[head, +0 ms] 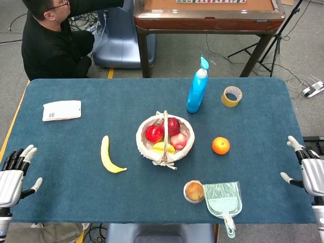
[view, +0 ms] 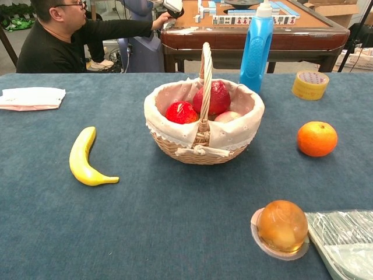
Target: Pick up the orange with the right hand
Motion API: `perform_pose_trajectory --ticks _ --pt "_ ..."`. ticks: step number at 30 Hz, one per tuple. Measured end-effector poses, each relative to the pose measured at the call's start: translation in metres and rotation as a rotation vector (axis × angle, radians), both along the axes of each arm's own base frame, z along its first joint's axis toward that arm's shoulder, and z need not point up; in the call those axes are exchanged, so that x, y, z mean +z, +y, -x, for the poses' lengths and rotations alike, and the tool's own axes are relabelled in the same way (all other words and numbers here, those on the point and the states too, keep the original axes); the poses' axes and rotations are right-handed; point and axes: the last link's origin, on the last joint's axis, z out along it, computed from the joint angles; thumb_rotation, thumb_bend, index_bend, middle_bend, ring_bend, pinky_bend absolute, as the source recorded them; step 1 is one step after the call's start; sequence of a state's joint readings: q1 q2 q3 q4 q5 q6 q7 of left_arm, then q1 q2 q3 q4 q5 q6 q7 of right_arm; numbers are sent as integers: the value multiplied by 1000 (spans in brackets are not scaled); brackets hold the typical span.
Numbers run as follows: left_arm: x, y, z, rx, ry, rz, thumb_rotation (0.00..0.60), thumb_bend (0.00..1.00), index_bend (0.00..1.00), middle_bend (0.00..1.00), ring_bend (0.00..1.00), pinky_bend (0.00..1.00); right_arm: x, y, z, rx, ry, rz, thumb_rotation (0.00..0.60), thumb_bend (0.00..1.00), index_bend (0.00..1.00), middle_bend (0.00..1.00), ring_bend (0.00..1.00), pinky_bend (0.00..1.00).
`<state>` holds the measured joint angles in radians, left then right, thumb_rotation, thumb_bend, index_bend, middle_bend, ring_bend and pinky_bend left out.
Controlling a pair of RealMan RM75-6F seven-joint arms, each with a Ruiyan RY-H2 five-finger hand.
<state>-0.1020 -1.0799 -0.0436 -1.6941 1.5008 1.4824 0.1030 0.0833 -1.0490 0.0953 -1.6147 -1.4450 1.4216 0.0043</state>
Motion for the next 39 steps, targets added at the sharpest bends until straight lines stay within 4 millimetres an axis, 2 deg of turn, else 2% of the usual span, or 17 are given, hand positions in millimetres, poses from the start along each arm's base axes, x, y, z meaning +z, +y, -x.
perform_pose_trajectory --ticks 4,8,15,18,28,39 --pt "0 0 0 2 1 0 600 333 14 0 0 2 -5 -13 -10 2 60 -53 600 43 0 173 246 529" --pt "0 -1 1 7 5 1 600 333 14 0 0 2 -15 -30 -24 14 127 -116 600 44 16 172 238 522" --pt "0 -2 2 15 8 1 600 333 14 0 0 2 -46 -68 -55 74 176 -216 600 44 51 180 238 522" --pt "0 -3 3 19 8 1 600 333 14 0 0 2 -60 -81 -62 83 179 -262 600 43 50 180 237 522" --pt "0 -5 5 31 10 5 600 333 36 0 0 2 -104 -117 -63 64 197 -353 600 44 69 193 237 522" --pt "1 -7 7 37 7 2 600 333 36 0 0 2 -132 -139 -66 45 209 -415 600 44 114 221 239 522"
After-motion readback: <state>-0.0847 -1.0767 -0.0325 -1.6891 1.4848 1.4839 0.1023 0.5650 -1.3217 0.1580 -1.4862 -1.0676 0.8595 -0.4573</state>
